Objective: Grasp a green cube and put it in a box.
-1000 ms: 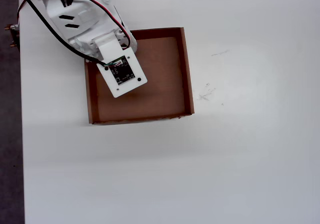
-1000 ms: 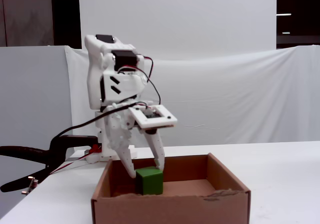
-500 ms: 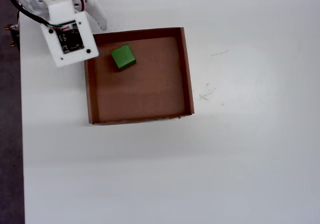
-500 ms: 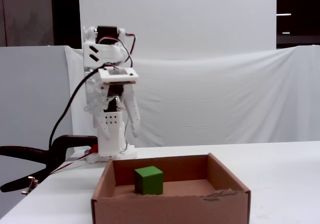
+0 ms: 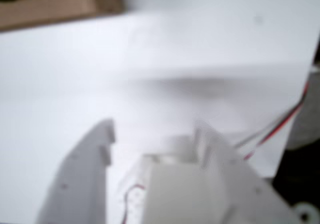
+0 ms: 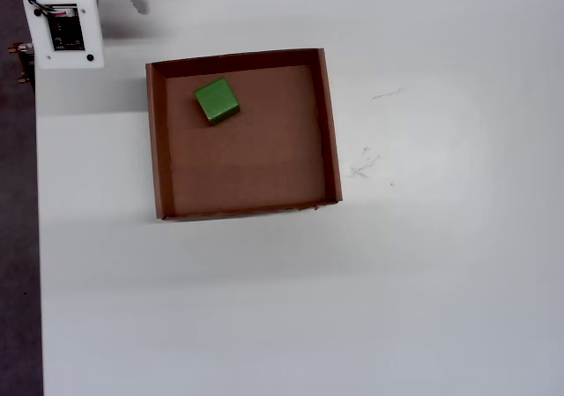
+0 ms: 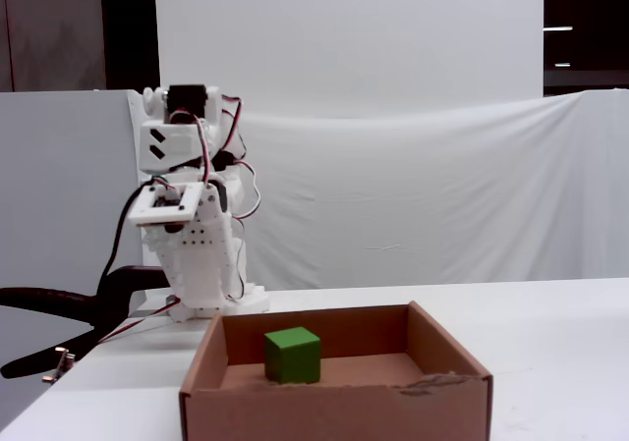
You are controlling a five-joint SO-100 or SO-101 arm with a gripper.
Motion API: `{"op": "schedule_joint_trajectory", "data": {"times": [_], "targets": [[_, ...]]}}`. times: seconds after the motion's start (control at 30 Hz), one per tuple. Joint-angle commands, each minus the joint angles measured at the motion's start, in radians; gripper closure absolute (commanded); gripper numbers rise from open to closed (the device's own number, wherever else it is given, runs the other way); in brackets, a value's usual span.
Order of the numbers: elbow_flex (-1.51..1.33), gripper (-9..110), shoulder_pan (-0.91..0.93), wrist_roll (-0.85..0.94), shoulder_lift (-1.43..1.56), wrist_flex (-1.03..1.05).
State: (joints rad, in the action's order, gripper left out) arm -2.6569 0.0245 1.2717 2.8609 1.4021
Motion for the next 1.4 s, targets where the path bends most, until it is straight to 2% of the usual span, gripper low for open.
{"op": "schedule_joint_trajectory", "data": {"times": [0.0, 0.7, 0.8, 0.87, 1.37], "targets": [[-0.018, 80, 0.044, -0.015, 0.035, 0.011], [-0.152, 78, 0.161, -0.087, 0.324, -0.066], [-0.195, 78, 0.161, -0.089, 0.324, -0.104], [-0.273, 76, 0.155, -0.166, 0.322, -0.183], [-0.316, 76, 0.147, -0.170, 0.324, -0.161]]}}
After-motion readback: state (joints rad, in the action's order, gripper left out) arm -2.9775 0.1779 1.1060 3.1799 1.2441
